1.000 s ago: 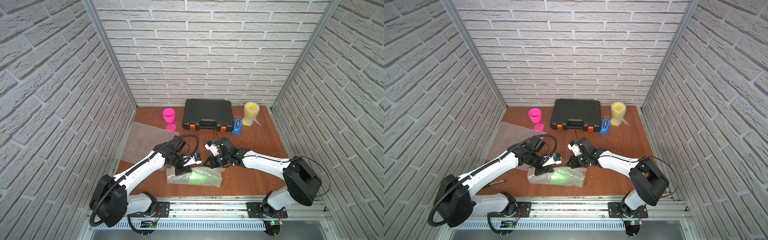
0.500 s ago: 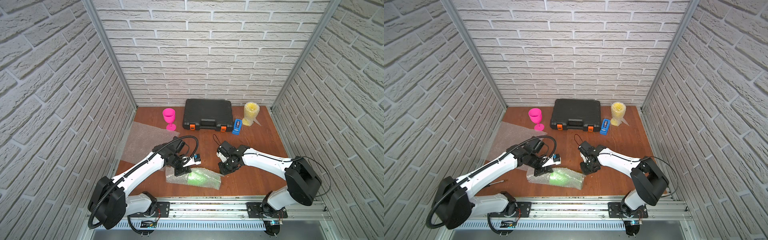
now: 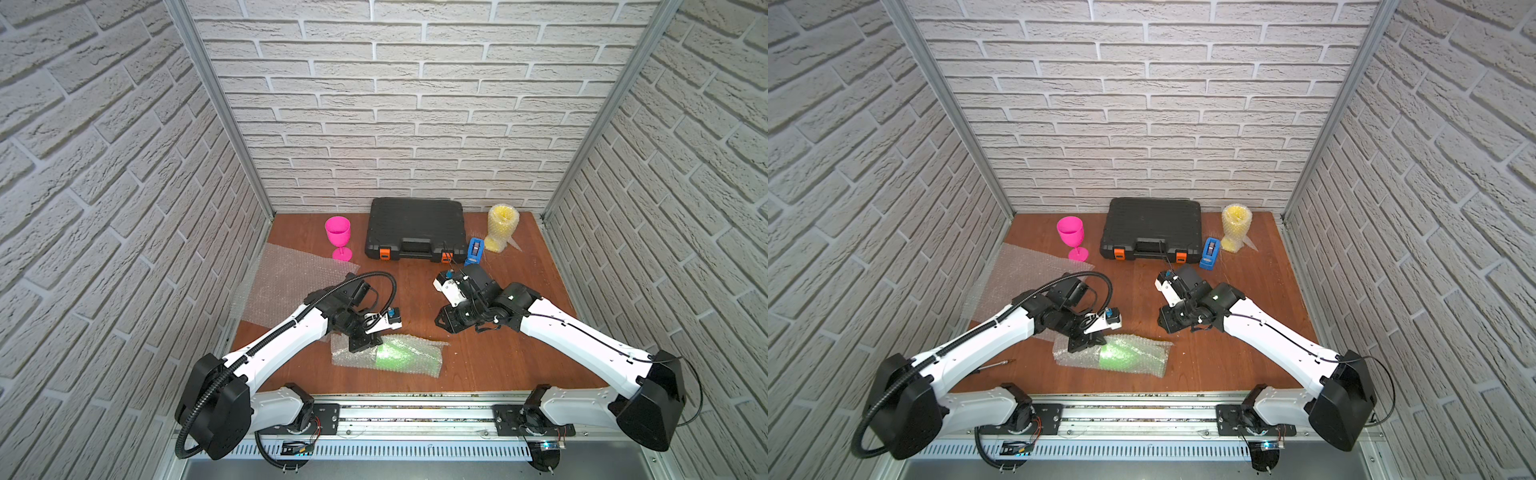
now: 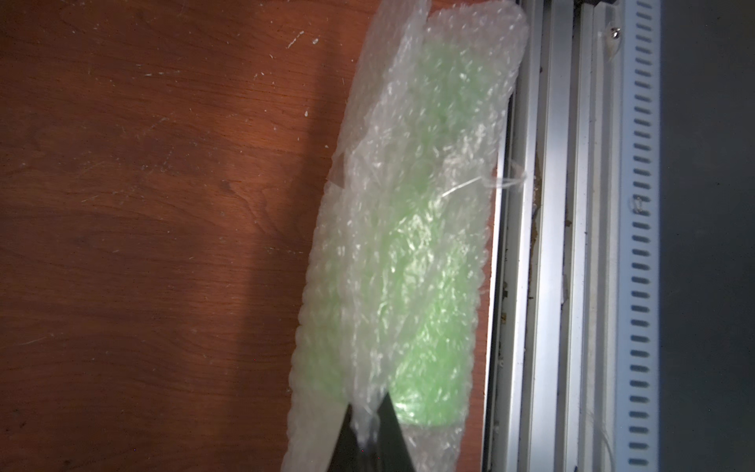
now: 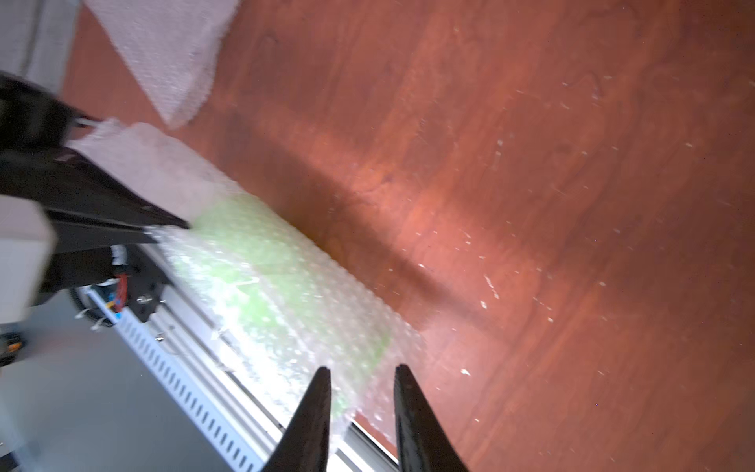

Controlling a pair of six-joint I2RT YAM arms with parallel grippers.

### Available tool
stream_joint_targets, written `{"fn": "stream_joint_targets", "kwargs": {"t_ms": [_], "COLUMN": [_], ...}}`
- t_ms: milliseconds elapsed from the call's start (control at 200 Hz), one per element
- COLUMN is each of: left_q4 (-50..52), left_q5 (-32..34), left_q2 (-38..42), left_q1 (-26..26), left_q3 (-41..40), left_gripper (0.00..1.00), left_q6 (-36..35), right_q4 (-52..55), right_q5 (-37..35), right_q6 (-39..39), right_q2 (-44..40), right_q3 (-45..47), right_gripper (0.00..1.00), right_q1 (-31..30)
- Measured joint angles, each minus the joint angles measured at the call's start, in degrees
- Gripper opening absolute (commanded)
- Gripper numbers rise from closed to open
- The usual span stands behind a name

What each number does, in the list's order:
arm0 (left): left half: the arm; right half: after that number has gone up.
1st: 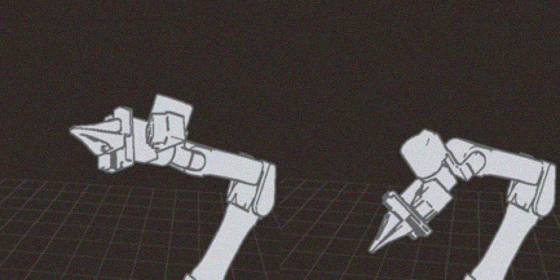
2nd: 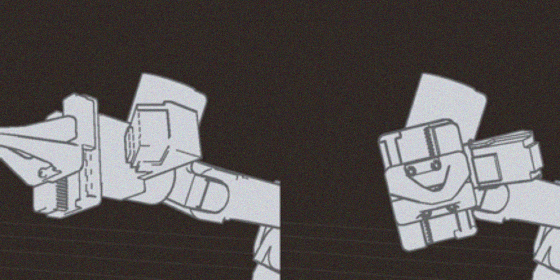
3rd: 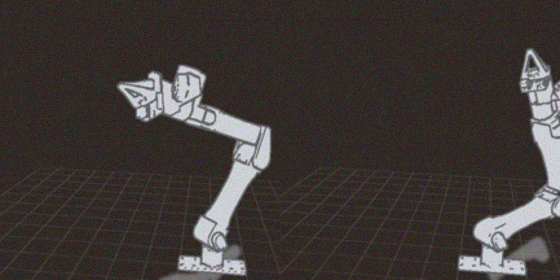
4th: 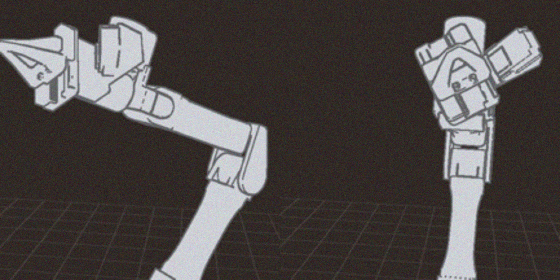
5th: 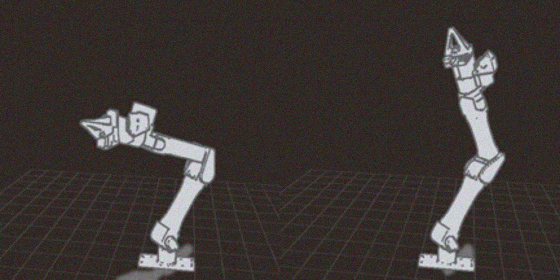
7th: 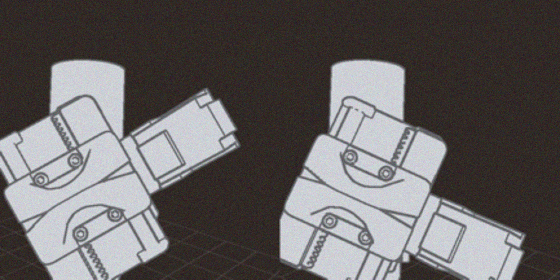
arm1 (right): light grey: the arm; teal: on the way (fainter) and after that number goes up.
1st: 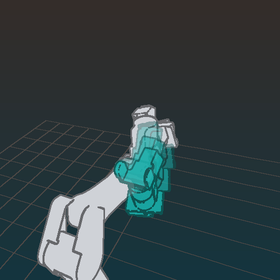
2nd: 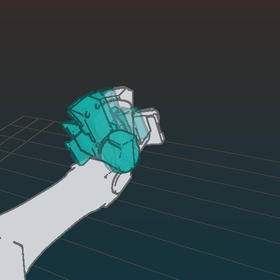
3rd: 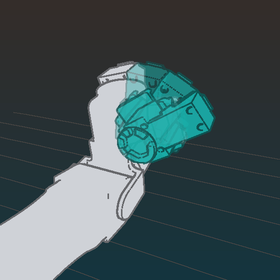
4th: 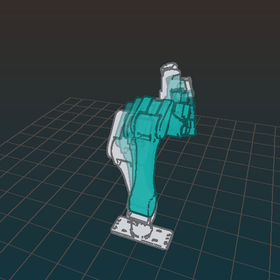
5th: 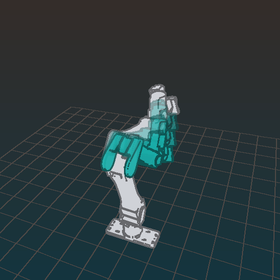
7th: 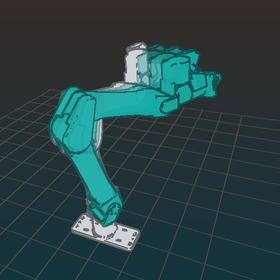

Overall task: Wrap wine glasses in bubble wrap
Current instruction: Stick the tape on the bubble wrap, then pick up the bubble wrap from the center of the board.

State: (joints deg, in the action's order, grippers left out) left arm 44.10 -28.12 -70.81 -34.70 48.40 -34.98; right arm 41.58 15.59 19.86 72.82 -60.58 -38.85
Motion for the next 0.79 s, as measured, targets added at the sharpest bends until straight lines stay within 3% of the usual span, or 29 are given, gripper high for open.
{"fn": "stream_joint_targets", "kwargs": {"t_ms": [110,225,580,795], "left_q4": [-0.2,-0.5,-1.2,-1.2], "left_q5": [-0.1,-0.3,-1.1,-1.1], "left_q2": [0.0,0.0,0.0,0.0], "left_q1": [0.0,0.0,0.0,0.0], "left_q3": [0.0,0.0,0.0,0.0], "left_gripper": [0.00,0.00,0.00,0.00], "left_q6": [0.0,-0.2,-0.2,-0.2], "right_q4": [-4.4,-8.6,-19.6,-20.1], "right_q5": [5.6,9.1,17.1,19.6], "right_q6": [-3.9,-10.4,-20.0,-22.3], "right_q2": [0.0,0.8,16.6,18.2], "right_q3": [0.7,2.1,3.1,3.1], "right_gripper": [0.47,0.57,0.57,0.56], "right_q1": [-1.2,-4.1,-5.2,-5.2]}}
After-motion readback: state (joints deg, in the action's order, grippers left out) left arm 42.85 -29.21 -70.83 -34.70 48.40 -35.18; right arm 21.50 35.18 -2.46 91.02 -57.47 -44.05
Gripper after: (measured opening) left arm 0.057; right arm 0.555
